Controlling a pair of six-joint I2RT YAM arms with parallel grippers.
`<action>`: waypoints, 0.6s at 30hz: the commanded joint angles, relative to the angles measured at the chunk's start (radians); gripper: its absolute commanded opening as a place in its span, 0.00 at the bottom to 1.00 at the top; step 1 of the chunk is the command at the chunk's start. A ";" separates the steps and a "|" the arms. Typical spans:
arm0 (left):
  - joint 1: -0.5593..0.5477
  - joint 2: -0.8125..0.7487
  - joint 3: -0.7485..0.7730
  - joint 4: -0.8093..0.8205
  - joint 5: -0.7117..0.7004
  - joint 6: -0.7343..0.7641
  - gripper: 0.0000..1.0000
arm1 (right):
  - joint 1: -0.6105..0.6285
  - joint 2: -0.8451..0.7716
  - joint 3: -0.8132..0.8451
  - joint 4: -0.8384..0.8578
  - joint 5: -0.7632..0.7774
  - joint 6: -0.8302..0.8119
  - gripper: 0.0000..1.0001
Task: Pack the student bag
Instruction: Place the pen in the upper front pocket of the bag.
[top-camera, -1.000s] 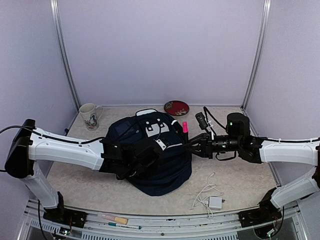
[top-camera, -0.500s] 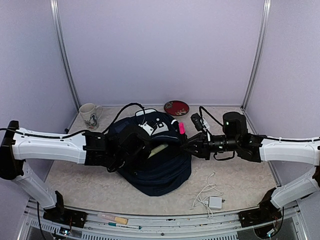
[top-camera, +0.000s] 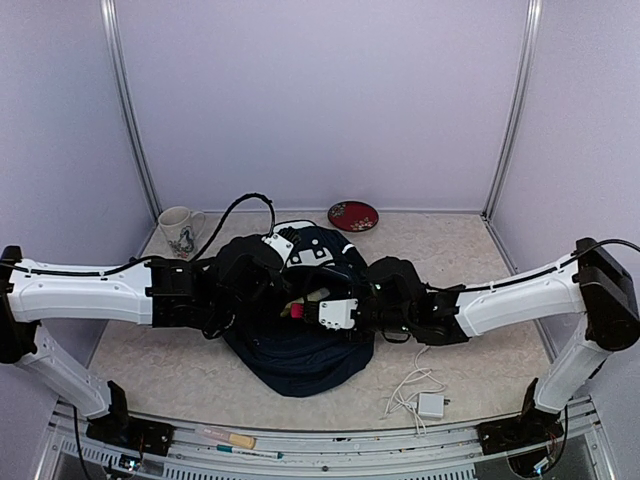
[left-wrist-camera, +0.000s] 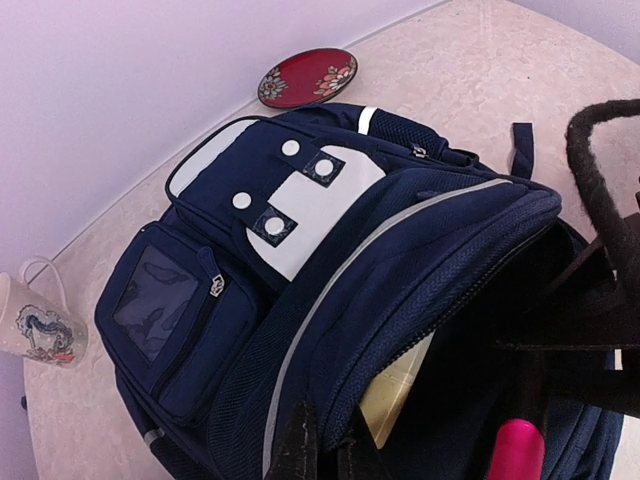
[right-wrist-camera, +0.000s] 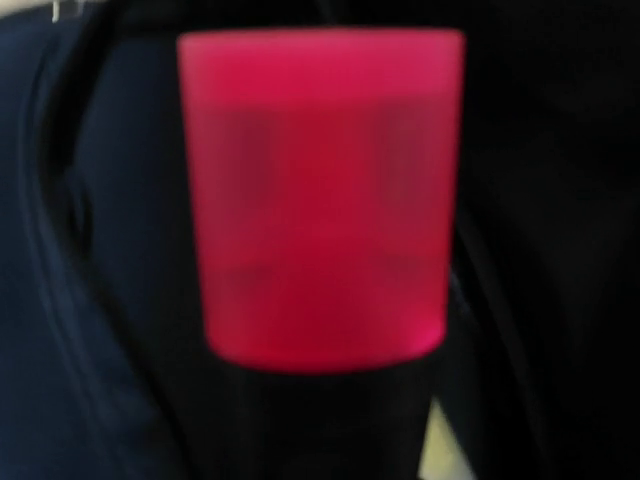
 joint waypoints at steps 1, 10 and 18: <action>-0.001 -0.053 0.015 0.096 -0.011 -0.007 0.00 | 0.009 0.030 0.037 0.096 0.188 -0.210 0.00; -0.003 -0.047 0.013 0.107 0.003 -0.003 0.00 | 0.050 0.151 0.062 0.087 0.416 -0.354 0.18; -0.004 -0.043 0.005 0.107 0.010 -0.008 0.00 | 0.091 0.104 0.103 0.018 0.438 -0.244 0.60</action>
